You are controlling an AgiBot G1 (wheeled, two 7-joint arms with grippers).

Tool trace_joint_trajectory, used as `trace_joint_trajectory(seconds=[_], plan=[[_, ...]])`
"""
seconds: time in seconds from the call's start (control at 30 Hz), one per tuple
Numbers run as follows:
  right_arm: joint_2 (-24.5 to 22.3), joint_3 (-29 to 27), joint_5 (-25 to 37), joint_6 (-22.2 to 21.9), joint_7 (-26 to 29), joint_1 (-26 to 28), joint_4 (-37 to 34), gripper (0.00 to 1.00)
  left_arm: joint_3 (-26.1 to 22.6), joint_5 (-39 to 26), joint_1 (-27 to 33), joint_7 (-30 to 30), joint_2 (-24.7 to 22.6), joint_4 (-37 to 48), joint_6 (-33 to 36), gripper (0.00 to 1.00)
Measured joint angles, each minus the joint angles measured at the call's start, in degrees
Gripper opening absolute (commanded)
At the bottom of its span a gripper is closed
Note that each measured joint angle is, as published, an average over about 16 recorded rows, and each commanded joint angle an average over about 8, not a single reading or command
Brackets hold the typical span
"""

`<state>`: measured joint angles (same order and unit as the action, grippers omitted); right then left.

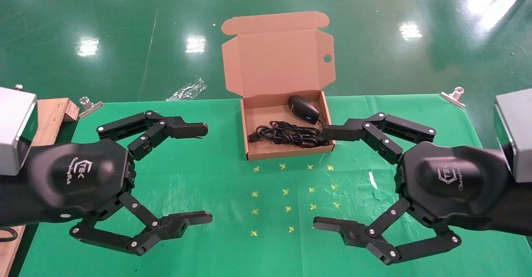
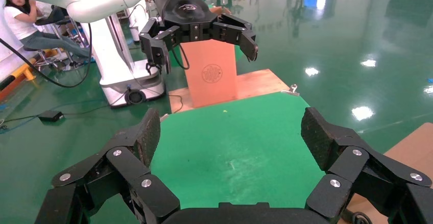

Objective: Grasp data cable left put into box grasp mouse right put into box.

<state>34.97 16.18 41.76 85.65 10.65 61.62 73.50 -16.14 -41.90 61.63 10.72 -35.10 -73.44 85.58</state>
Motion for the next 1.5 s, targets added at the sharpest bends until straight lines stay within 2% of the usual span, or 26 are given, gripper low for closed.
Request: trace_joint_trajectory(seconds=[1.5], plan=[[0.00, 0.00, 0.00, 0.00, 0.00, 0.00, 0.00, 1.00, -0.10, -0.07, 0.08, -0.01, -0.07, 0.10, -0.07, 1.00]])
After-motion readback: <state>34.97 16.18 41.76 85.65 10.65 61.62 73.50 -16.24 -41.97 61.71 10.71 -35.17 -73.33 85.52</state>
